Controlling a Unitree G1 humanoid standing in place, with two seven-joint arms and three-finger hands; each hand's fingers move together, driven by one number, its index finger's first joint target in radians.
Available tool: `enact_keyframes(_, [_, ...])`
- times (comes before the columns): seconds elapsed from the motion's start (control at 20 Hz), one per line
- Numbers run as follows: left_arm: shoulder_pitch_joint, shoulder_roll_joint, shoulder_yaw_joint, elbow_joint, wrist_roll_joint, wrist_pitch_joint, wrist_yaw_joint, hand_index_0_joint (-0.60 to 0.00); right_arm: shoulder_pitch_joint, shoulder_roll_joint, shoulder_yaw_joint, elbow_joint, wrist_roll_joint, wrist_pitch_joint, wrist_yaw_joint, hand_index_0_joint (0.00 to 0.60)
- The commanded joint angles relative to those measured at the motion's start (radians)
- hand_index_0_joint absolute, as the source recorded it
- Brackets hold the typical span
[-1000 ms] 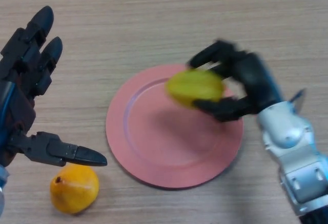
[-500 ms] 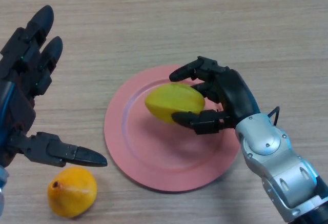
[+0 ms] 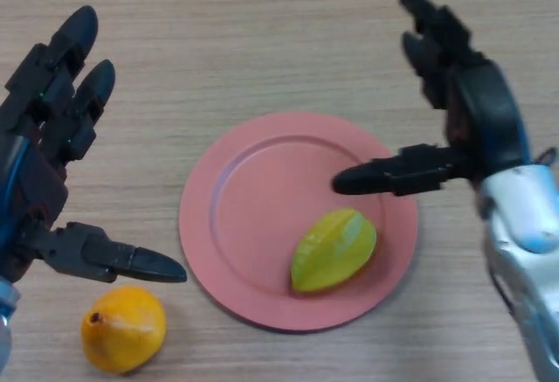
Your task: Pick up the yellow starfruit and place it on the plate
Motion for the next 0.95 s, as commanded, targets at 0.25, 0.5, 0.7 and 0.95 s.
enact_keyframes(0.25, [-0.035, 0.036, 0.066, -0.055, -0.043, -0.054, 0.041, 0.000, 0.162, -0.050, -0.129, -0.361, 0.031, 0.016, 0.087, 0.000])
enact_keyframes(0.5, [-0.048, 0.044, 0.081, 0.016, 0.001, -0.125, 0.055, 0.000, 0.220, -0.059, -0.163, -0.468, 0.015, 0.087, 0.127, 0.000])
enact_keyframes(0.7, [-0.058, 0.059, 0.073, 0.032, 0.024, -0.138, 0.065, 0.000, 0.248, -0.056, -0.149, -0.498, -0.006, 0.105, 0.178, 0.000])
enact_keyframes(0.95, [-0.089, 0.062, 0.040, 0.035, 0.061, -0.102, 0.070, 0.000, 0.268, -0.052, -0.167, -0.480, 0.048, 0.112, 0.179, 0.000])
